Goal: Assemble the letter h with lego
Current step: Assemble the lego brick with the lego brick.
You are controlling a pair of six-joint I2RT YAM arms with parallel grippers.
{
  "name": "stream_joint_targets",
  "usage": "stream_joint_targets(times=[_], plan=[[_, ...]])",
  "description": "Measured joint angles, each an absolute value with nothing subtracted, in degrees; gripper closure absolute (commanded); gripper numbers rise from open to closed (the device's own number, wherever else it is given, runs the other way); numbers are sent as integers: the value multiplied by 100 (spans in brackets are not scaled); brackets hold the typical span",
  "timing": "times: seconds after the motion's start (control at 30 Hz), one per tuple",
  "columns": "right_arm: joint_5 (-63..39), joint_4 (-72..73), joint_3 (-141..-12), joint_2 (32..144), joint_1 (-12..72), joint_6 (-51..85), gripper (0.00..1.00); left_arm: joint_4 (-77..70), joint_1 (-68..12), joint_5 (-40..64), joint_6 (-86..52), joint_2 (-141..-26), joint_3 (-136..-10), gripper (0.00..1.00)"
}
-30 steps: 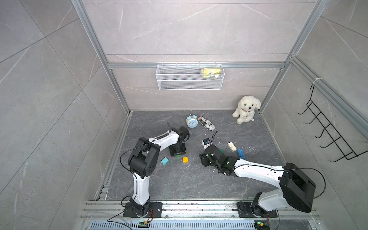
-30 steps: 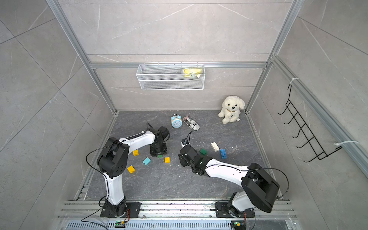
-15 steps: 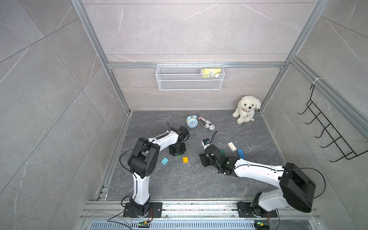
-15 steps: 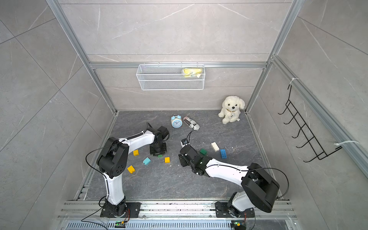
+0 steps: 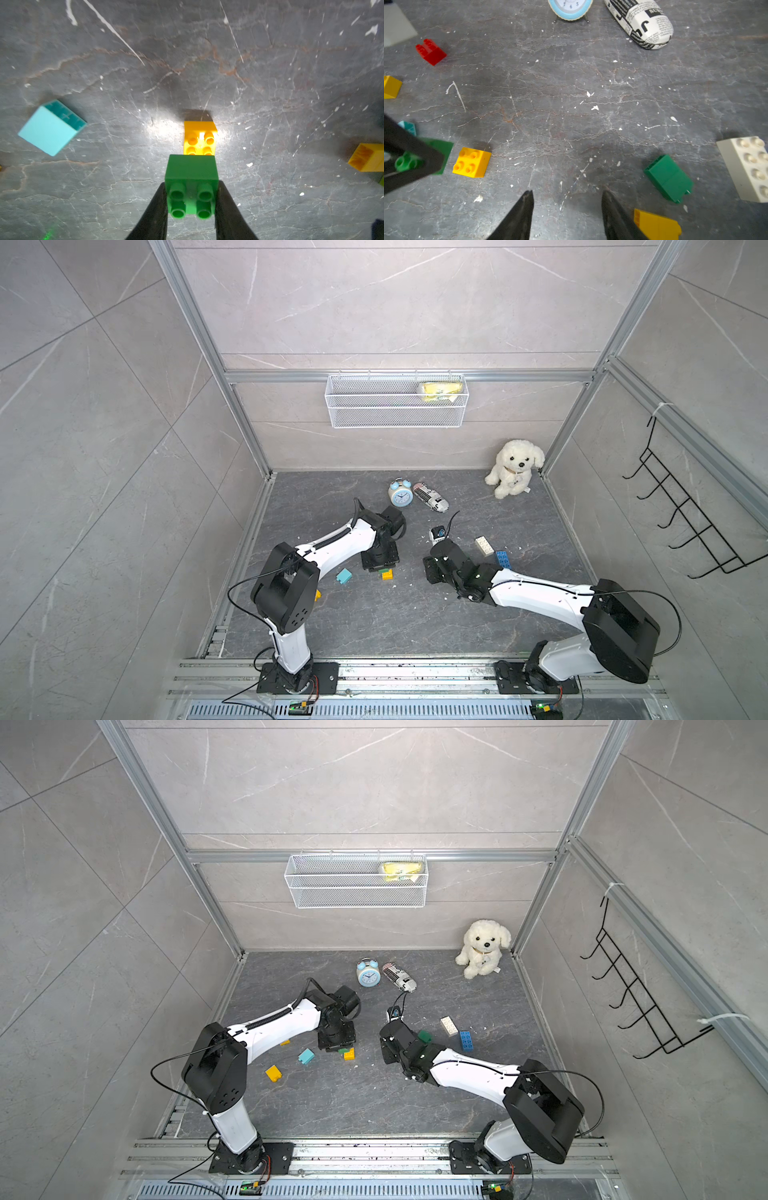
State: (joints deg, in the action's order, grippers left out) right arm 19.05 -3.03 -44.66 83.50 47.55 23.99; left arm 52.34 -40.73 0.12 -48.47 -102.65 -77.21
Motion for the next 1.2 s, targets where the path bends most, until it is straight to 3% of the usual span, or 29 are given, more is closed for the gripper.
stream_joint_targets(times=[1.2], plan=[[1756, -327, -4466, 8350, 4685, 2464, 45, 5308, -4112, -141, -4847, -10989, -8073, 100]])
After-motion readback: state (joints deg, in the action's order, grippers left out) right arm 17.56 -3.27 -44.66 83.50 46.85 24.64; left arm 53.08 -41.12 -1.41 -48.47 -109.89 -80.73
